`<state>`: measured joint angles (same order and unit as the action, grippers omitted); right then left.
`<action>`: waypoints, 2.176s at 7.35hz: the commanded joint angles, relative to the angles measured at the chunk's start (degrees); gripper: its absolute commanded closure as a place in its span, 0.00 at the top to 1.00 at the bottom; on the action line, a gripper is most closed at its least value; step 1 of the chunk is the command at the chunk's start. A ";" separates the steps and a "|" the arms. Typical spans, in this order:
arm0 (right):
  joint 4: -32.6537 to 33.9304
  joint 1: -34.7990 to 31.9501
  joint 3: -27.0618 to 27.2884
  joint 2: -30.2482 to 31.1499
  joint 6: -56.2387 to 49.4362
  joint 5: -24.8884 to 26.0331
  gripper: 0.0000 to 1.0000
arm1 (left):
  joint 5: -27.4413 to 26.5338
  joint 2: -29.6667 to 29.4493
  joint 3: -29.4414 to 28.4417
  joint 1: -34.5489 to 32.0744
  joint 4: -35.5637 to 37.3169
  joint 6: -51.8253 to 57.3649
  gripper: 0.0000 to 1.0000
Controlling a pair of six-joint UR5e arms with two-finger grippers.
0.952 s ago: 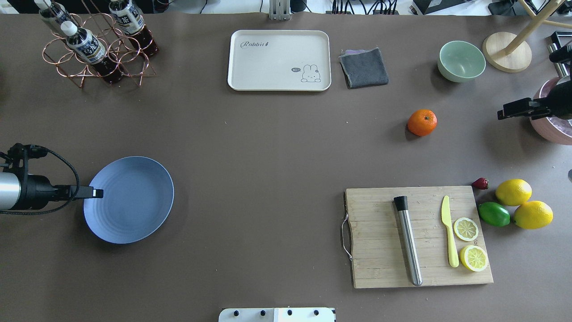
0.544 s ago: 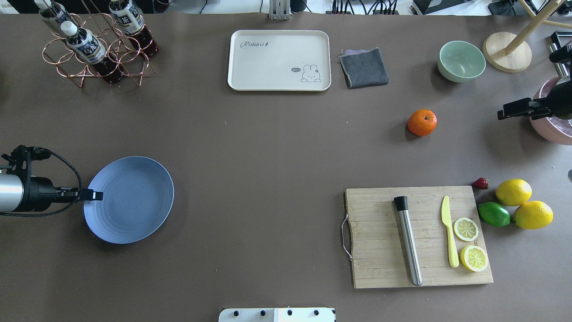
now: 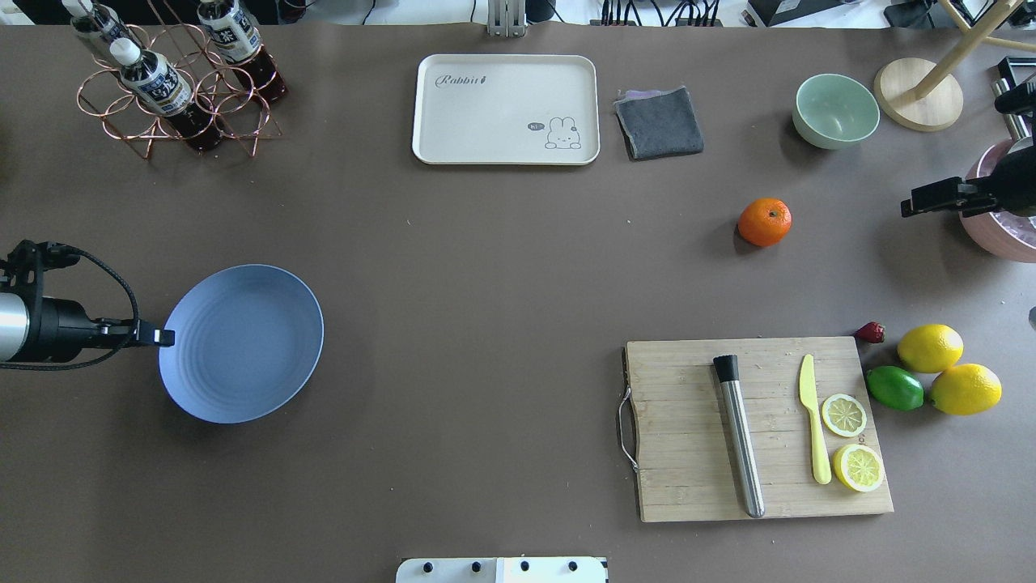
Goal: Pick orange to plate
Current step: 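Push the blue plate with the left gripper toward the table center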
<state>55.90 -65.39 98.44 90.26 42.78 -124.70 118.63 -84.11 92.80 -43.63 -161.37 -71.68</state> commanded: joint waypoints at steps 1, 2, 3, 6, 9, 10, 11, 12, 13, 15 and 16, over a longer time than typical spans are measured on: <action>-0.09 0.00 0.00 0.00 0.02 -0.02 1.00 | 0.81 -8.73 0.71 -1.81 8.12 -3.52 0.00; -0.09 0.00 0.00 0.00 0.02 -0.11 1.00 | 0.64 -17.06 1.41 -1.46 18.10 -6.25 0.00; -0.09 0.00 0.00 0.00 0.02 -0.11 1.00 | -2.59 -24.71 1.50 0.20 27.08 -6.36 0.00; -0.09 0.09 -0.09 0.00 0.02 -0.11 1.00 | -10.68 -33.99 -2.25 9.69 33.41 -7.84 0.00; -0.09 0.09 0.00 0.00 -0.07 -0.11 1.00 | -14.92 -38.85 -7.90 12.96 33.32 -8.47 0.00; -0.09 0.09 0.00 0.00 0.02 -0.19 1.00 | -14.75 -38.77 -7.73 12.96 33.23 -8.21 0.07; -0.09 0.17 0.00 -0.09 0.02 -0.20 1.00 | -15.01 -38.42 -7.12 12.87 33.14 -7.86 0.97; 0.00 0.18 0.00 -0.18 -0.07 -0.11 1.00 | -14.49 -36.76 -4.33 12.00 33.40 -7.68 0.98; 0.35 0.18 -0.17 -1.48 0.02 -0.02 1.00 | -10.31 -33.44 0.14 8.16 36.28 -6.03 0.98; 4.10 1.14 -1.49 -5.25 0.02 -0.02 1.00 | -0.98 -24.06 10.51 -2.64 45.67 7.18 0.98; 9.78 1.93 -1.41 -8.67 0.02 0.50 1.00 | 2.36 -18.69 12.82 -7.38 46.41 14.57 0.98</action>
<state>60.18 -64.24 97.23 85.22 42.80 -124.60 116.44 -109.33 101.37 -45.05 -117.56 -65.94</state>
